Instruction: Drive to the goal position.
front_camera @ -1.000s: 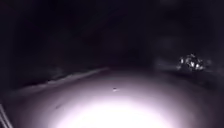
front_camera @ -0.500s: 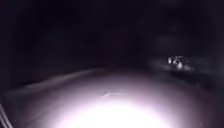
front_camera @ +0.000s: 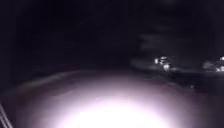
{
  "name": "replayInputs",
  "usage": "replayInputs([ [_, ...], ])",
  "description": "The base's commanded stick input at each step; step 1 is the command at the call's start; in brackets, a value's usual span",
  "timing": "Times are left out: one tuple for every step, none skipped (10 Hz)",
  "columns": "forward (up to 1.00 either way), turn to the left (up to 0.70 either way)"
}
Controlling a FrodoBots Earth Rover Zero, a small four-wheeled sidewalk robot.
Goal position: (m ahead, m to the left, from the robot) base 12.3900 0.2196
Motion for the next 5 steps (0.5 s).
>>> replayInputs([
  [1.0,0.0],
  [1.0,0.0],
  [1.0,0.0],
  [1.0,0.0],
  [1.0,0.0],
])
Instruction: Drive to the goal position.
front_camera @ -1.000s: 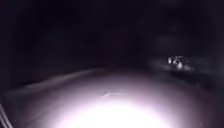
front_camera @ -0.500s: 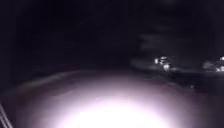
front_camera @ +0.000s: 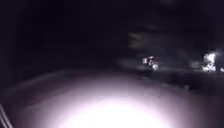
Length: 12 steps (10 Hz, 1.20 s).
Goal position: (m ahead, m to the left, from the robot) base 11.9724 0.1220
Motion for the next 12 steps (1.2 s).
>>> replayInputs([
  [1.0,0.0],
  [1.0,0.0],
  [1.0,0.0],
  [1.0,0.0],
  [1.0,0.0],
  [1.0,0.0],
  [1.0,0.0],
  [1.0,0.0],
  [1.0,0.0],
  [1.0,0.0],
  [1.0,0.0],
  [1.0,0.0],
])
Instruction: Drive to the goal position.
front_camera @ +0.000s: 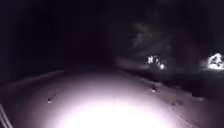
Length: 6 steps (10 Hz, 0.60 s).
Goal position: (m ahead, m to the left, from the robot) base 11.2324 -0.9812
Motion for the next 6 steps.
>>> replayInputs([
  [1.0,0.0],
  [1.0,0.0],
  [1.0,0.0],
  [1.0,0.0],
  [1.0,0.0],
  [1.0,0.0],
])
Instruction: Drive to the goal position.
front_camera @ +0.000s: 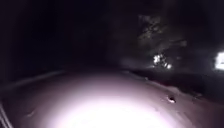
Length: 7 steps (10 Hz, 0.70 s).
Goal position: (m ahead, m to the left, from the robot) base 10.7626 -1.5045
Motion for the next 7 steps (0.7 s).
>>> replayInputs([
  [1.0,0.0],
  [1.0,0.0],
  [1.0,0.0],
  [1.0,0.0],
  [1.0,0.0],
  [1.0,0.0],
  [1.0,0.0],
])
